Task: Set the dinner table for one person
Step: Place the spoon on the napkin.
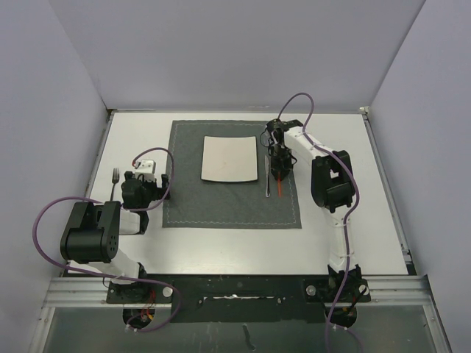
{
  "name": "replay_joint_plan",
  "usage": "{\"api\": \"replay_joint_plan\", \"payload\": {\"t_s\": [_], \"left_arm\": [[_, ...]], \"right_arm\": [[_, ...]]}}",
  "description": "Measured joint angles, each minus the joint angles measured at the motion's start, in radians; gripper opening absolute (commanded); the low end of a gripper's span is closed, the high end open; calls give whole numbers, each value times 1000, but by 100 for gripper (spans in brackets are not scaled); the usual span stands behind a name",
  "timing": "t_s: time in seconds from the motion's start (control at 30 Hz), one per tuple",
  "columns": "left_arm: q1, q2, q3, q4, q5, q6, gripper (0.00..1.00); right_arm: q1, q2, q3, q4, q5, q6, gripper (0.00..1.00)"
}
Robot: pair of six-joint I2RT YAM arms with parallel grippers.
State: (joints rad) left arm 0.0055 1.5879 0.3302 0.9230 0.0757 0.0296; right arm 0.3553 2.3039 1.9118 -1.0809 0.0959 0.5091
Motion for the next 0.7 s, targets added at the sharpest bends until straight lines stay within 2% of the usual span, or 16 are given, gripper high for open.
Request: {"api": "replay_joint_plan", "payload": {"t_s": [0.53, 0.63, 0.7], "left_arm": [[0, 0, 0, 0, 0, 0, 98], [0, 0, 0, 0, 0, 0, 98], [0, 0, 0, 0, 0, 0, 98]], "right_arm": [[1, 0, 0, -1, -2, 9, 17], [1, 0, 1, -2, -1, 10, 20], [1, 0, 1, -2, -1, 11, 26]]}}
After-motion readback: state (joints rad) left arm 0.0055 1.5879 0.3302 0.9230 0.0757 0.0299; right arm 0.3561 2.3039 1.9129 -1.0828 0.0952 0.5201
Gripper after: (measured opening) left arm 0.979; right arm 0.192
